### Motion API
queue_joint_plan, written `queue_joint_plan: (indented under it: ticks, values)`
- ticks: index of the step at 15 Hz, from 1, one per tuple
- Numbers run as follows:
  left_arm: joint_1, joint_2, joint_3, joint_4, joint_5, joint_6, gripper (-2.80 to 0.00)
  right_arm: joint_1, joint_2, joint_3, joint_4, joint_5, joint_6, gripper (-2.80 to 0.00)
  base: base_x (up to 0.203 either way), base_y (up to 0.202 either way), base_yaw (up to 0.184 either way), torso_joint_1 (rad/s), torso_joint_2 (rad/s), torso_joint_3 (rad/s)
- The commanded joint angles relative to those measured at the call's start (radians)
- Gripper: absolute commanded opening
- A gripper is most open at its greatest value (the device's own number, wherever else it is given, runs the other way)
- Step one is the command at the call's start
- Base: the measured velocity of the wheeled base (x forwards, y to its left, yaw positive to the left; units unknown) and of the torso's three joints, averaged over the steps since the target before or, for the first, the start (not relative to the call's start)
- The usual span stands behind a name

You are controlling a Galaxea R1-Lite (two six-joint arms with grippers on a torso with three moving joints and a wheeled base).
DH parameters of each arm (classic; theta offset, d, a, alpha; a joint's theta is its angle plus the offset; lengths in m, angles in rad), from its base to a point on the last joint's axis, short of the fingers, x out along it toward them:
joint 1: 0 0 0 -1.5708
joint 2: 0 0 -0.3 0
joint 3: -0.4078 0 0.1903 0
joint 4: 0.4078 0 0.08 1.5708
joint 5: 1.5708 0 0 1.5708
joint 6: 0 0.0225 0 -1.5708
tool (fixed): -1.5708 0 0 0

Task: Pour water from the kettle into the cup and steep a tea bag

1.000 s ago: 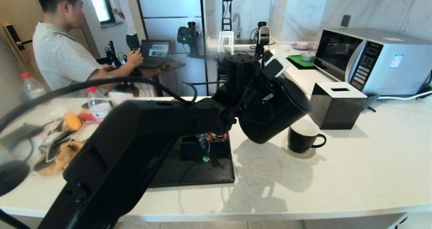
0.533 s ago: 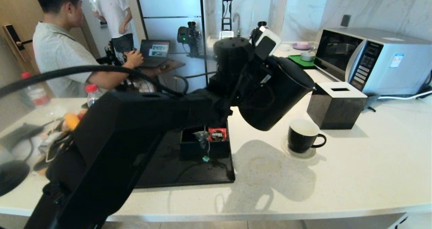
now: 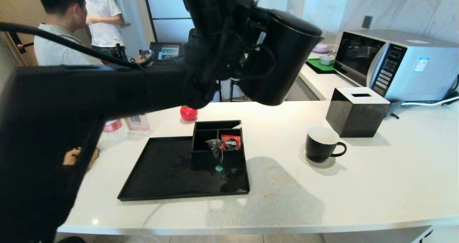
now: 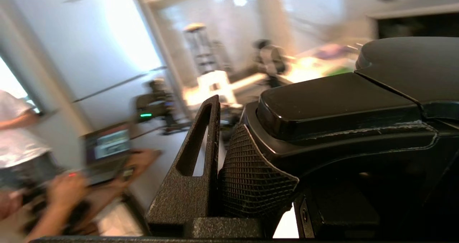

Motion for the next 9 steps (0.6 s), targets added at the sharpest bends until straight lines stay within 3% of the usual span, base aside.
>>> queue_joint_plan:
  ticks: [1,4,9]
  values:
    - [0.039,-0.093,0.031,-0.006,0.008,0.000,-2.80,0.000,0.001,0.000,0.000,0.000,0.000,-2.80,0.000,0.000,0.000,0.000,0.00,0.000]
    - [0.125,-0.223,0.131,-0.006,0.013,-0.011,-2.80,0.000,0.001,-0.002,0.000,0.000,0.000,-2.80,0.000,0.000,0.000,0.000,0.00,0.000]
    - [0.285,-0.468,0.426,-0.007,0.010,-0.069,-2.80,0.000,0.001,0.000,0.000,0.000,0.000,-2.80,0.000,0.000,0.000,0.000,0.00,0.000]
